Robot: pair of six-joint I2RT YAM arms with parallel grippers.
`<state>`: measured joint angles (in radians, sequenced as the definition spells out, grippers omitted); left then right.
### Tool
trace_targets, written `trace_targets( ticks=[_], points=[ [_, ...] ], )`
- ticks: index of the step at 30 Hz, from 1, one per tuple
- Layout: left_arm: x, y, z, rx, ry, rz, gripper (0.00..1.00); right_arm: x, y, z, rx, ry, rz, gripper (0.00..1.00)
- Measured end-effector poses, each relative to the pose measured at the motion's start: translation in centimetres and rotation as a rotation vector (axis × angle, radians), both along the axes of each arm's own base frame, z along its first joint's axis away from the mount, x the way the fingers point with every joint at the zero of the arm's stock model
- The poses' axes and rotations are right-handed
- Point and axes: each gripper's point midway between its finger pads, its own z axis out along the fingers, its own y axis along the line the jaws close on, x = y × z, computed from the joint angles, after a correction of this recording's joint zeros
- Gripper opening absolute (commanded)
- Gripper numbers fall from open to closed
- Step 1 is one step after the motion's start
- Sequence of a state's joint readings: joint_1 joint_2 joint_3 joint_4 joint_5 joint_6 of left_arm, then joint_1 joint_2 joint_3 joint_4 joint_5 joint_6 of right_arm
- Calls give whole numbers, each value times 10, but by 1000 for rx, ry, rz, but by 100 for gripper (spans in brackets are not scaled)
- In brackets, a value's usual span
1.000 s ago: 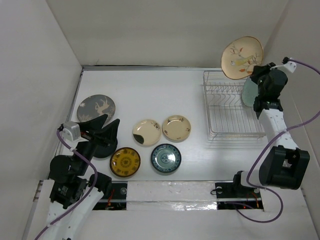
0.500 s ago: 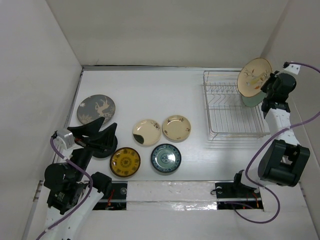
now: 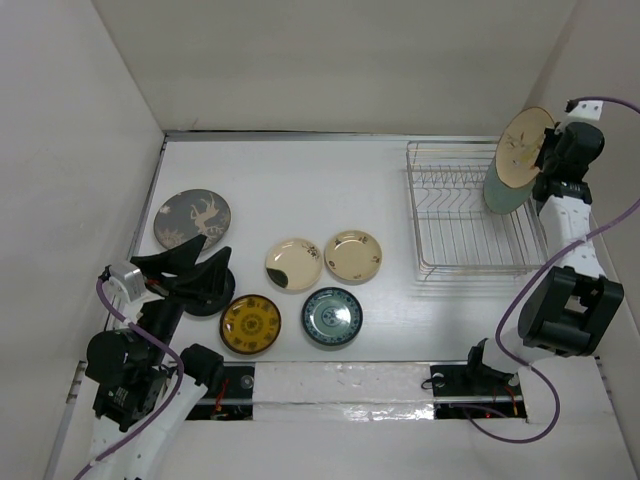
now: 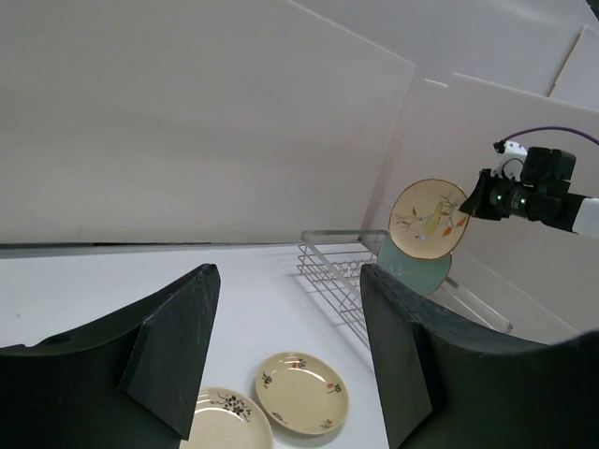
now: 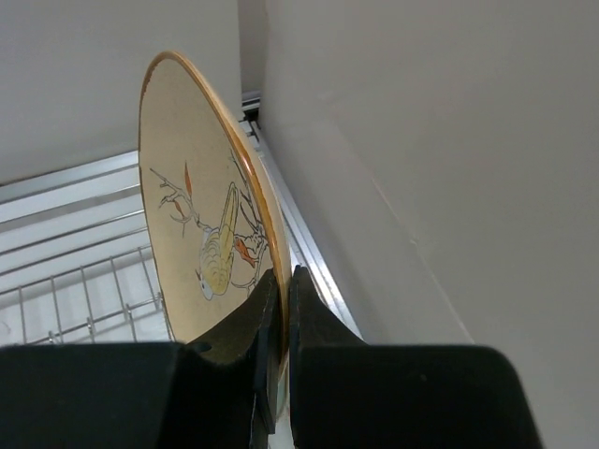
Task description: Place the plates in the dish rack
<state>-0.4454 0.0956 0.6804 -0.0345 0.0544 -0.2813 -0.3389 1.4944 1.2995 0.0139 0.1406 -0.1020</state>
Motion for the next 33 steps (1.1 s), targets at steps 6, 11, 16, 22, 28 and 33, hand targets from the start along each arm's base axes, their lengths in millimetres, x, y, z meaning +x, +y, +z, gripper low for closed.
trace_targets(
  ticks=[6, 11, 16, 22, 28, 33],
  points=[
    [-1, 1, 1, -3, -4, 2, 59, -4, -4, -5, -47, 49, -8, 0],
    [-3, 2, 2, -7, -12, 3, 59, -3, 5, -10, -79, 83, -4, 0],
    [-3, 2, 2, -7, -11, 3, 59, 2, 19, -18, -96, 107, 22, 0],
    [-3, 2, 2, -7, -11, 3, 59, 12, 39, -44, -98, 157, 70, 0],
    [-3, 2, 2, -7, -11, 3, 59, 14, 43, -50, -108, 153, 78, 0],
    [-3, 2, 2, -7, -11, 3, 59, 14, 44, -48, -114, 149, 64, 0]
  ],
)
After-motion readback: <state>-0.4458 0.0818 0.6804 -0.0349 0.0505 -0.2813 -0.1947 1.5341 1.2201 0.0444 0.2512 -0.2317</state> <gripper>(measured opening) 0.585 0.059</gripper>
